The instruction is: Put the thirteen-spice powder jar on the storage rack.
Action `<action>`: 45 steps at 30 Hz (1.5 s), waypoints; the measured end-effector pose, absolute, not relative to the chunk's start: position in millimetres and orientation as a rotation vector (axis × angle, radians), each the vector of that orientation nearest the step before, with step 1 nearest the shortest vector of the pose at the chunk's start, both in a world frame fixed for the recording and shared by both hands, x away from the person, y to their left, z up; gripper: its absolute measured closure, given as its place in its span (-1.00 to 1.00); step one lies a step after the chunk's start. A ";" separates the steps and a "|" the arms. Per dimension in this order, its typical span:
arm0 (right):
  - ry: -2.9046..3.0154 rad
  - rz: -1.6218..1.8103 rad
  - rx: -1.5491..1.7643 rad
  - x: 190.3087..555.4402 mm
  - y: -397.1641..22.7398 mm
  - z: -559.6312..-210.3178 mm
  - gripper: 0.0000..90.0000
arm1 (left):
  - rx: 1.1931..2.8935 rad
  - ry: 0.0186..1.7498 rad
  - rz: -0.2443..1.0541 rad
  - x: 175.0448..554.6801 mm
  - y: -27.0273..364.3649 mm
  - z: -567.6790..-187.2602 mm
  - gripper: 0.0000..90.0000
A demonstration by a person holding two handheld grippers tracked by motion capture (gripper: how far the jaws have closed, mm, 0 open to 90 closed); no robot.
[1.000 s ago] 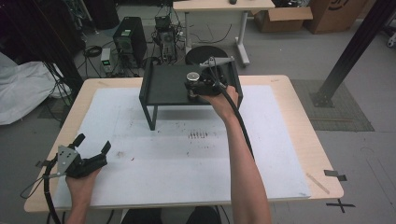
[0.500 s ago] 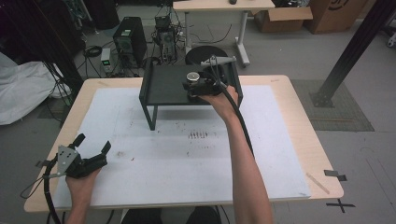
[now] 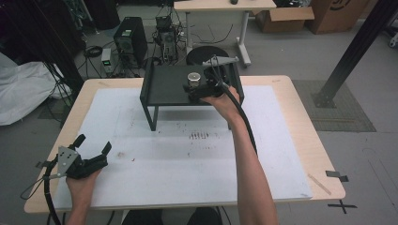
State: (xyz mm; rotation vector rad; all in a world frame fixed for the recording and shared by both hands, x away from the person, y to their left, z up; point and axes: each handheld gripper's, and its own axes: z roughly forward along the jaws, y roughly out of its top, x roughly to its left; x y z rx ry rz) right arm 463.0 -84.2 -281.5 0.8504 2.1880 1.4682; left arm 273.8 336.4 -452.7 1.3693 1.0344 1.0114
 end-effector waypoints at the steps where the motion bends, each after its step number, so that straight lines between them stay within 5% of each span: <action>1: 2.187 1.467 0.854 462.7 -84.8 -281.2 -1.00 | 1.371 1.034 1.012 273.7 336.6 -452.7 -0.94; 27: 1.970 1.458 0.865 411.1 -130.8 -268.2 -1.00 | 1.371 1.032 1.015 273.7 336.3 -452.7 -0.94; 45: 1.807 1.448 0.938 373.0 -173.7 -295.2 -1.00 | 1.373 1.033 1.015 273.9 336.2 -452.7 -0.94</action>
